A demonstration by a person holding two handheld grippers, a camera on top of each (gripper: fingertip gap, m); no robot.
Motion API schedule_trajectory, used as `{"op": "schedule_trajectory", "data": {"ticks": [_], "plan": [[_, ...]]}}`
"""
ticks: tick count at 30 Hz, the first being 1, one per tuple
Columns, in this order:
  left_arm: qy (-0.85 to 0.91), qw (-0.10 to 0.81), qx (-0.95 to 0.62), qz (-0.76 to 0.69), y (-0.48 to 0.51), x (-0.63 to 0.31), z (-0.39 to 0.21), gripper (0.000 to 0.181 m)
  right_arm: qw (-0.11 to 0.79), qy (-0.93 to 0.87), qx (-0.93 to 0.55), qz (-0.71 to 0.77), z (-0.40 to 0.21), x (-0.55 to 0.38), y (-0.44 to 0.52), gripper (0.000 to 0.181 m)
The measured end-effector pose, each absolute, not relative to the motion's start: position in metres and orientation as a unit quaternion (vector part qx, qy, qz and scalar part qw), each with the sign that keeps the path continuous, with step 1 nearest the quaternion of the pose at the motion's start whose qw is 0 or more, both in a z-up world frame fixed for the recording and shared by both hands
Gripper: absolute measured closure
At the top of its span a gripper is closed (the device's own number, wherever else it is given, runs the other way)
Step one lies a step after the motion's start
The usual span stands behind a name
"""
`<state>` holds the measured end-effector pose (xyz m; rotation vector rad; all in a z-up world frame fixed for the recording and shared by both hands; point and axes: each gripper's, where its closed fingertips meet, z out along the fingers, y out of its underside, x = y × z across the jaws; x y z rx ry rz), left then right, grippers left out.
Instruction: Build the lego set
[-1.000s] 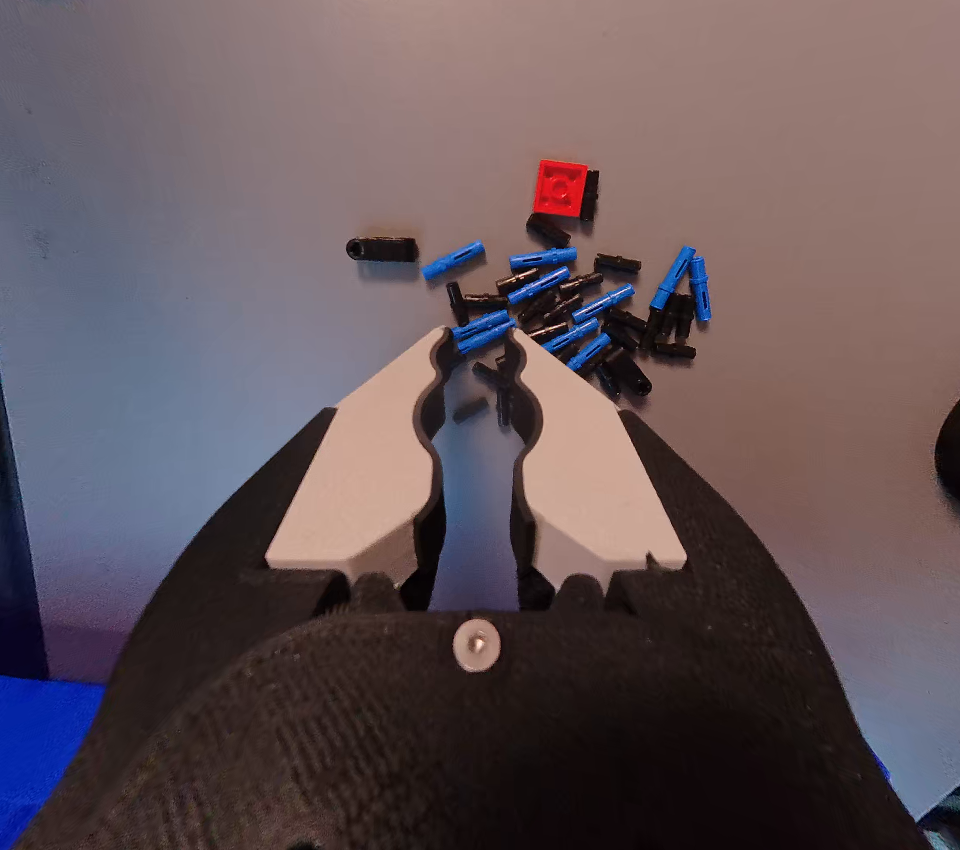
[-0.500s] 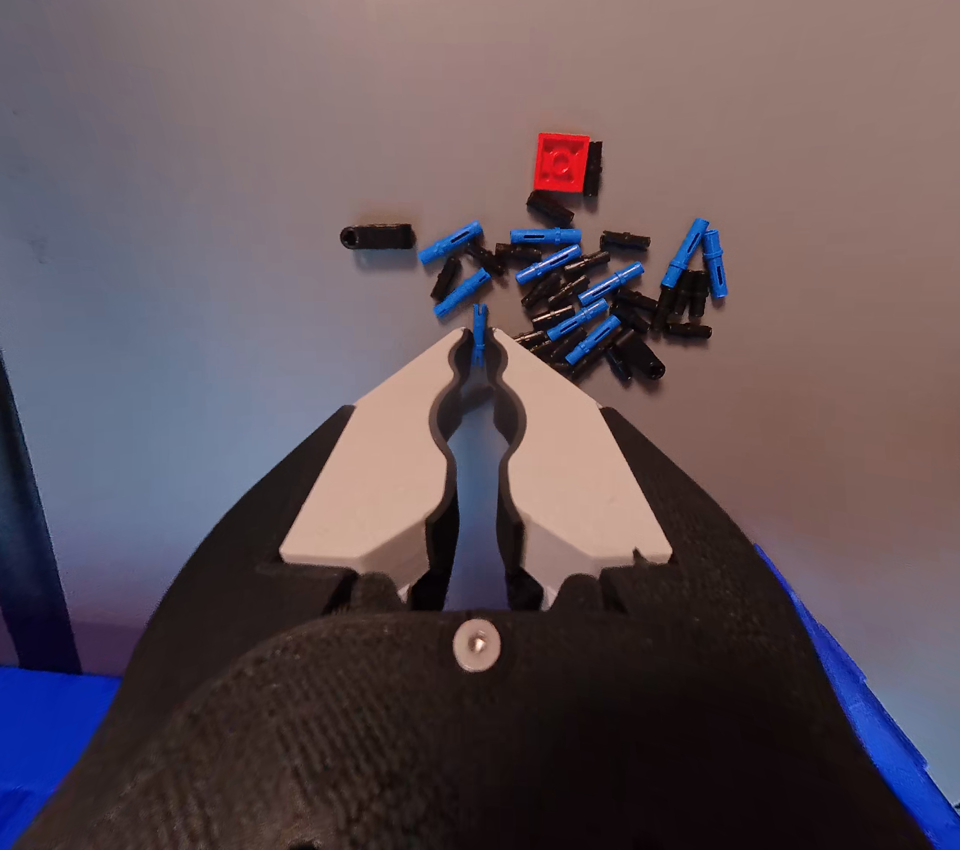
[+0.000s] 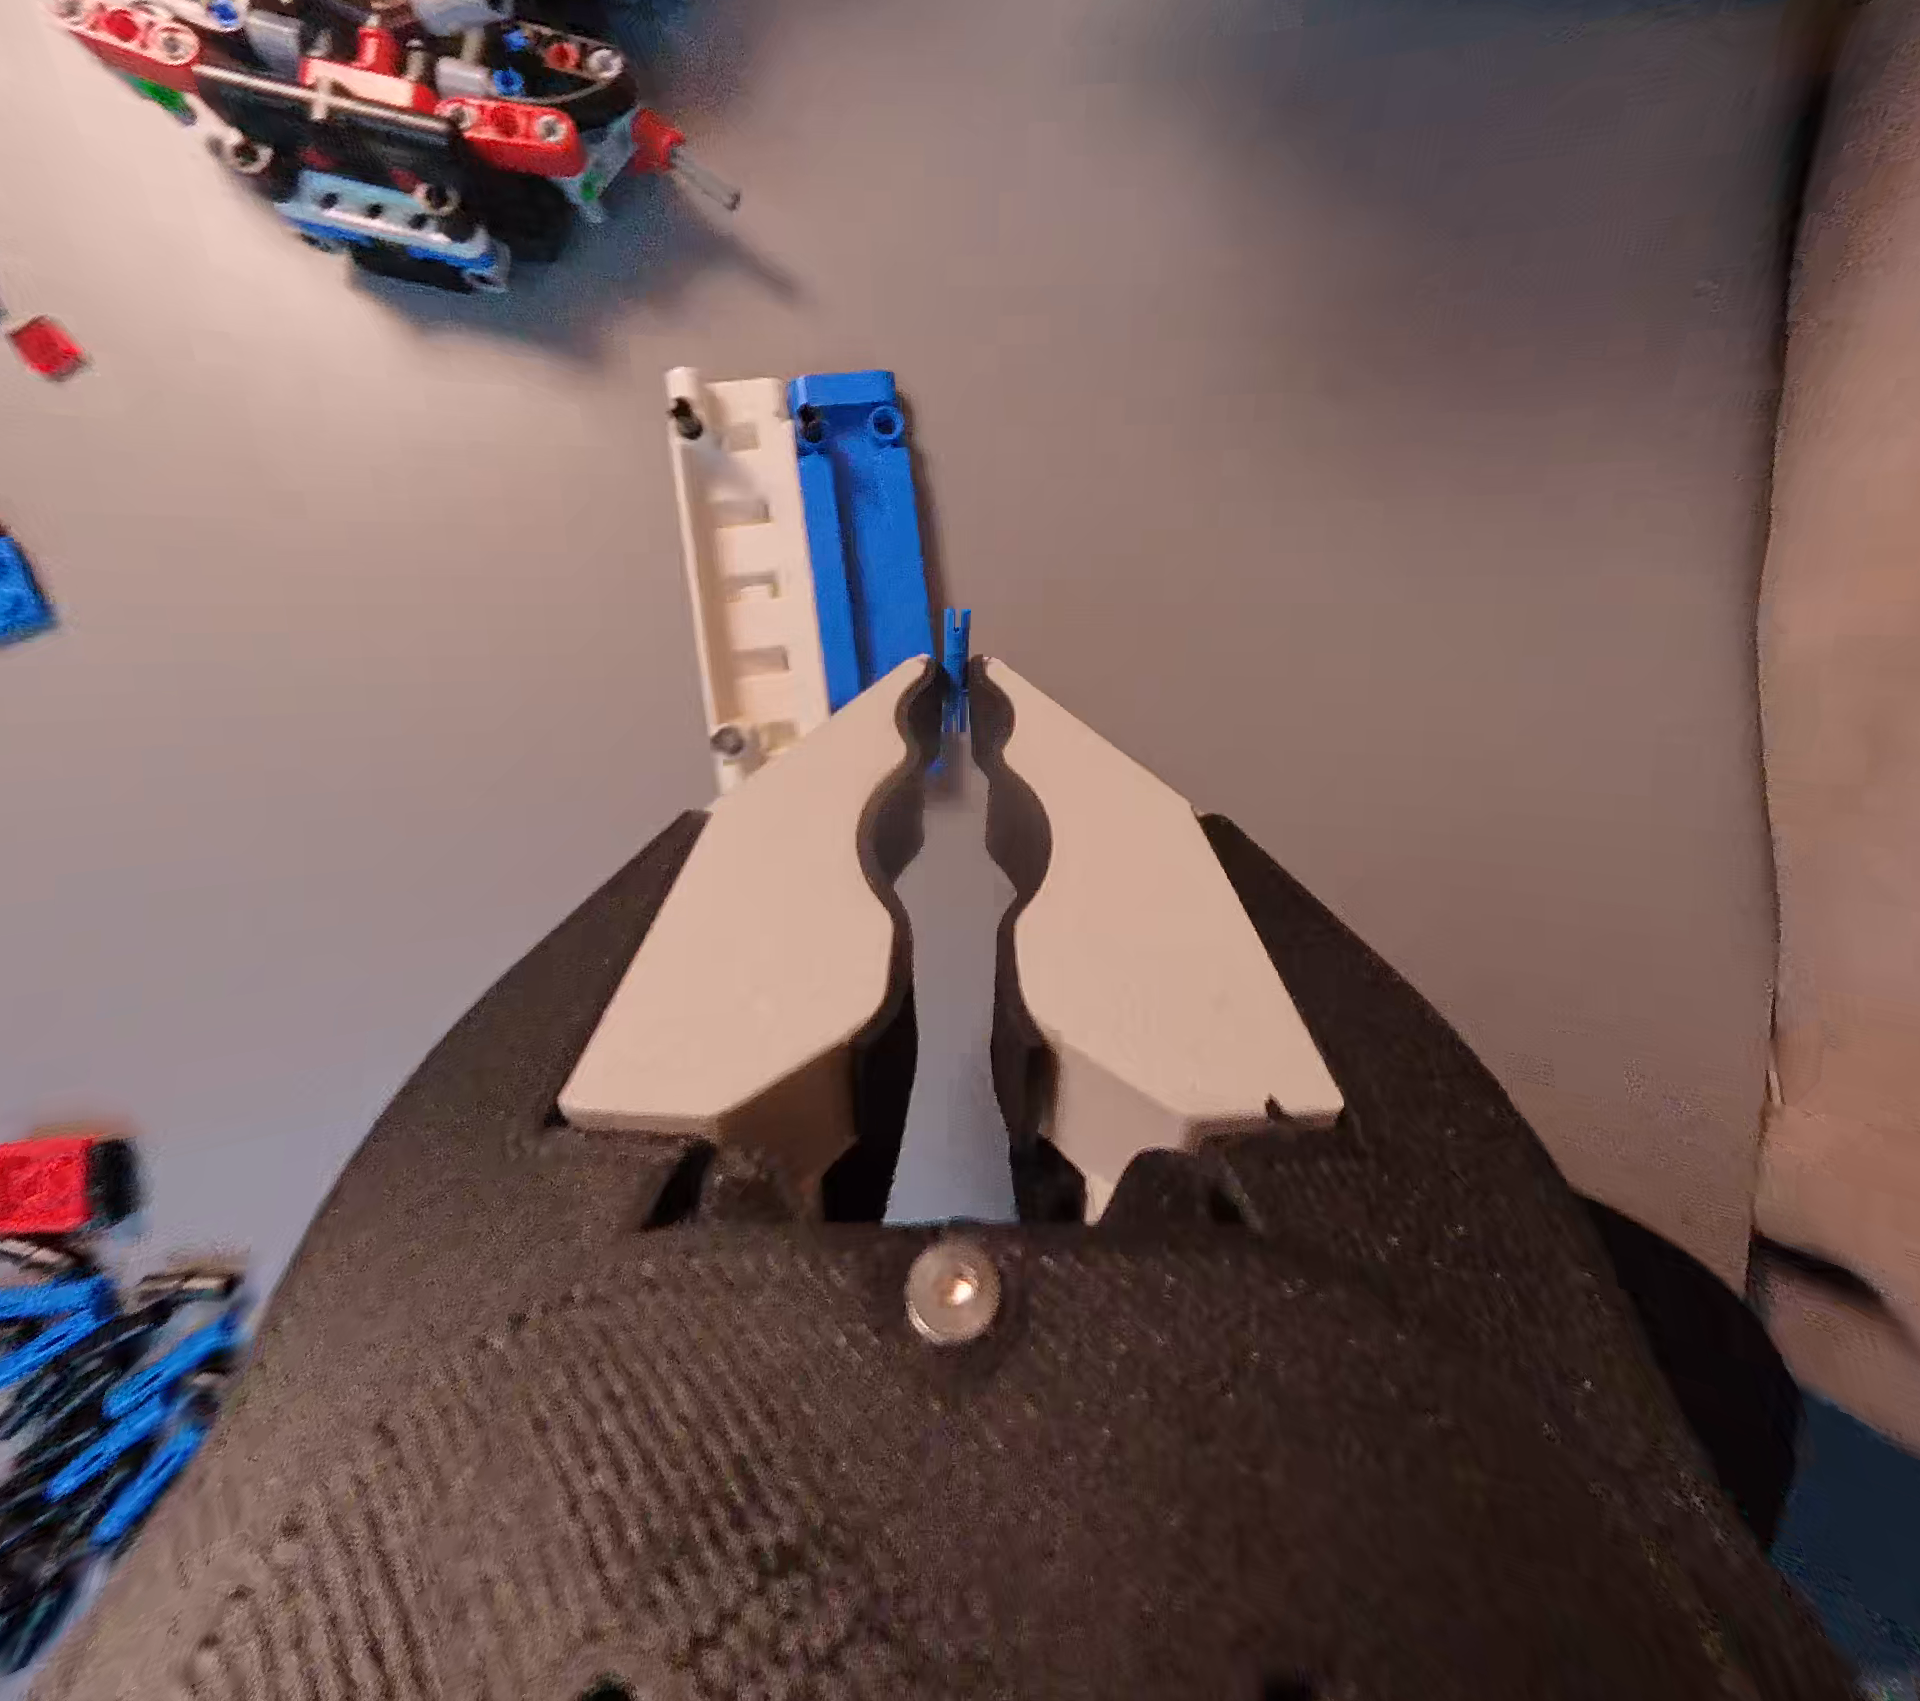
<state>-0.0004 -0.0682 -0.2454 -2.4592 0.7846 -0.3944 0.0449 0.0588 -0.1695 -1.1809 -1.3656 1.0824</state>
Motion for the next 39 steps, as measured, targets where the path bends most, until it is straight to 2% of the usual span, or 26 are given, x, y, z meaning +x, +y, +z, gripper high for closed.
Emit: {"op": "schedule_trajectory", "data": {"ticks": [6, 11, 14, 17, 19, 23, 27, 33, 39], "plan": [[0.284, 0.258, -0.918, -0.106, -0.072, 0.01, -0.271, 0.179, 0.509, -0.53, -0.522, 0.434, -0.163, 0.051, 0.079, 0.137], [0.276, 0.266, -0.916, -0.114, -0.075, -0.012, -0.246, 0.161, 0.514, -0.526, -0.52, 0.435, -0.161, 0.053, 0.08, 0.137], [0.246, 0.281, -0.927, -0.043, -0.061, -0.086, -0.211, 0.158, 0.513, -0.526, -0.517, 0.439, -0.16, 0.053, 0.079, 0.139], [0.228, 0.197, -0.952, 0.055, -0.07, -0.195, -0.216, 0.154, 0.509, -0.528, -0.515, 0.444, -0.16, 0.052, 0.077, 0.141], [0.255, 0.147, -0.954, 0.055, -0.082, -0.238, -0.233, 0.151, 0.509, -0.531, -0.513, 0.443, -0.161, 0.052, 0.077, 0.143], [0.306, 0.071, -0.948, 0.05, -0.097, -0.283, -0.262, 0.147, 0.508, -0.535, -0.508, 0.443, -0.163, 0.052, 0.077, 0.145], [0.366, 0.05, -0.927, 0.061, -0.091, -0.292, -0.271, 0.143, 0.51, -0.534, -0.504, 0.447, -0.162, 0.052, 0.079, 0.146], [0.427, 0.022, -0.903, 0.047, -0.083, -0.286, -0.275, 0.148, 0.5, -0.532, -0.517, 0.447, -0.169, 0.05, 0.085, 0.148], [0.434, 0.021, -0.901, 0.019, -0.078, -0.278, -0.276, 0.166, 0.496, -0.531, -0.524, 0.444, -0.173, 0.049, 0.088, 0.149]]}}
